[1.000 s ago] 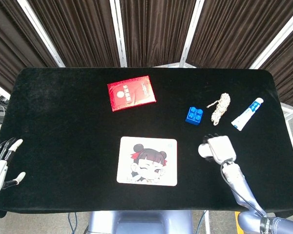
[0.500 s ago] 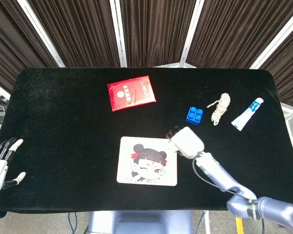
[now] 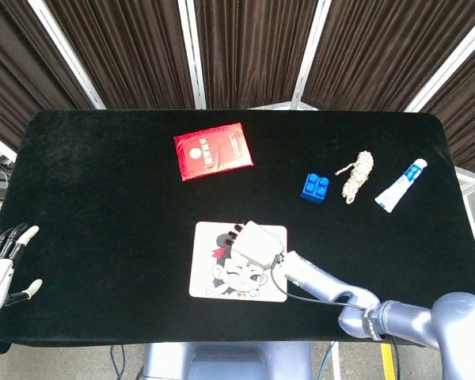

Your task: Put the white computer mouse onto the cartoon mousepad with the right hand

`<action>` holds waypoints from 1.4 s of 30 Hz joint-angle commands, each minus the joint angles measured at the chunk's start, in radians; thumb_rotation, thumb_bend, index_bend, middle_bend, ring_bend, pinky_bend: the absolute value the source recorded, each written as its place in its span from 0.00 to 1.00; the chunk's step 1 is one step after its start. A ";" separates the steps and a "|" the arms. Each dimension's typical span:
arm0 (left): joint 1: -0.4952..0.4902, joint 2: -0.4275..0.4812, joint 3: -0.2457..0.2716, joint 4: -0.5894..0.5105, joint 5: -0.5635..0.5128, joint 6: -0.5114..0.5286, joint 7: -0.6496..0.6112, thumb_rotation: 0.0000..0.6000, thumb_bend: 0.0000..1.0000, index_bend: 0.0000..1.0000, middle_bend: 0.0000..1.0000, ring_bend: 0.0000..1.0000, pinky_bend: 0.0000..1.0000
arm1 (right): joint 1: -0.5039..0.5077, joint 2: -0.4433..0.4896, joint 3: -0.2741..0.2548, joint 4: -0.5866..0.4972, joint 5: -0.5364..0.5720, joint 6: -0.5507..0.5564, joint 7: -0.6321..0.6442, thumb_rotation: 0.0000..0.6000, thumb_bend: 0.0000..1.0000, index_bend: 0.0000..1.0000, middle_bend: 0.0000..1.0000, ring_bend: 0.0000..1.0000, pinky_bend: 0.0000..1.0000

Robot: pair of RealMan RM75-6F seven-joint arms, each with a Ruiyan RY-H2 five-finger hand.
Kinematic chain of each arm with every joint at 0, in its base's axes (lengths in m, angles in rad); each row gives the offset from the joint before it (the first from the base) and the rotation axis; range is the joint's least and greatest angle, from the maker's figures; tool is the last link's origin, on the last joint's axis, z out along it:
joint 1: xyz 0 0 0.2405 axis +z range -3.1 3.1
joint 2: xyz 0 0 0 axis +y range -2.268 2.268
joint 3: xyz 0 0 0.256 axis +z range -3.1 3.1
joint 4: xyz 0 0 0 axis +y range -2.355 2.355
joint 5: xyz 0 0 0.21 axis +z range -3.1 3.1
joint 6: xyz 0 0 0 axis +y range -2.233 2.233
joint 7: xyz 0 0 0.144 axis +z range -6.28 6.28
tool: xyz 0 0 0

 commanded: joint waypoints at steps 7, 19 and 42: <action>-0.001 0.001 0.001 0.000 0.000 -0.001 -0.001 1.00 0.27 0.08 0.00 0.00 0.00 | 0.056 -0.057 -0.060 0.092 -0.091 0.025 0.116 1.00 0.20 0.62 0.57 0.41 0.53; -0.002 0.002 0.003 -0.001 0.001 -0.002 0.001 1.00 0.27 0.08 0.00 0.00 0.00 | 0.038 -0.082 -0.099 0.140 -0.097 0.054 0.130 1.00 0.18 0.62 0.55 0.39 0.40; -0.002 0.003 0.004 -0.001 -0.001 -0.001 -0.001 1.00 0.27 0.08 0.00 0.00 0.00 | 0.001 -0.065 -0.085 0.104 -0.036 0.054 -0.017 1.00 0.00 0.20 0.01 0.00 0.00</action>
